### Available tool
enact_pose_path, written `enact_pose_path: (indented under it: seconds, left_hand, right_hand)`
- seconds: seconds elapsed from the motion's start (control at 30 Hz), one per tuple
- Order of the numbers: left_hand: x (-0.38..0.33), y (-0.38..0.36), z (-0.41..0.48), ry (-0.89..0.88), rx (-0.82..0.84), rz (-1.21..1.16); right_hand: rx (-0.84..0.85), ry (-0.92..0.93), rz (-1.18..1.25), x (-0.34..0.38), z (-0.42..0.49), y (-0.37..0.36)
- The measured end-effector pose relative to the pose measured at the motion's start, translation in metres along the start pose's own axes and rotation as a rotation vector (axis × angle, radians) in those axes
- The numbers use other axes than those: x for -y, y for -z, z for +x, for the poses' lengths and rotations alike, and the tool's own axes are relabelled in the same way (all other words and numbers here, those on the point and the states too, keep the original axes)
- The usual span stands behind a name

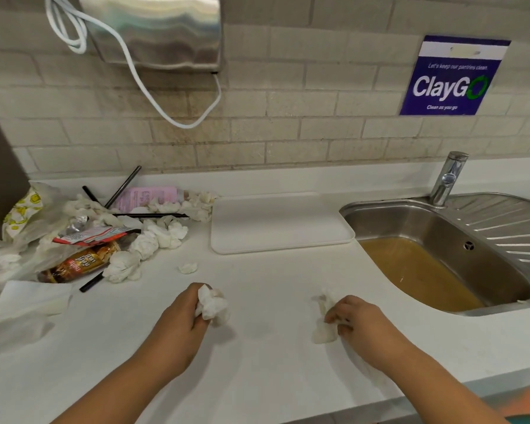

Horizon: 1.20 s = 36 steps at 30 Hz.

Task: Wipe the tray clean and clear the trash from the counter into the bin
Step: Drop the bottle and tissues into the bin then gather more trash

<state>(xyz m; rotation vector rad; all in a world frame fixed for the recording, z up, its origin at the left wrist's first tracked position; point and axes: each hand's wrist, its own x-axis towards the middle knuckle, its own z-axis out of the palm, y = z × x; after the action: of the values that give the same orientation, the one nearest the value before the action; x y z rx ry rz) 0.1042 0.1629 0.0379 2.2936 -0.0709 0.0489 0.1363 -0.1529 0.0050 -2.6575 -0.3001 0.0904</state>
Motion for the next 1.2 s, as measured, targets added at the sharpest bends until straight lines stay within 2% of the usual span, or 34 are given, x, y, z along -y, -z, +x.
enact_pose_path:
  seconds: [0.13,0.27,0.37,0.63,0.9,1.03,1.2]
  left_hand:
    - [0.006,0.009,-0.015,0.054,0.016,0.021]
    - [0.014,0.027,-0.035,0.086,-0.055,0.048]
    - [0.024,0.048,-0.054,0.130,-0.125,0.068]
    - [0.069,0.119,-0.133,0.223,-0.387,0.037]
    - [0.135,0.182,-0.261,0.370,-0.471,0.032]
    - [0.184,0.203,-0.332,0.549,-0.526,-0.020]
    - [0.236,0.213,-0.405,0.657,-0.539,-0.231]
  right_hand:
    - [-0.068,0.001,0.133,0.024,0.014,0.000]
    - [-0.091,0.060,0.250,0.070,0.025,0.001]
    - [-0.047,0.134,0.307,0.113,0.027,-0.006]
    - [0.180,0.365,0.366,0.243,0.011,-0.057]
    - [0.448,0.560,0.346,0.373,-0.050,-0.148]
    - [0.572,0.613,0.307,0.425,-0.091,-0.204]
    - [0.710,0.666,0.245,0.467,-0.133,-0.289]
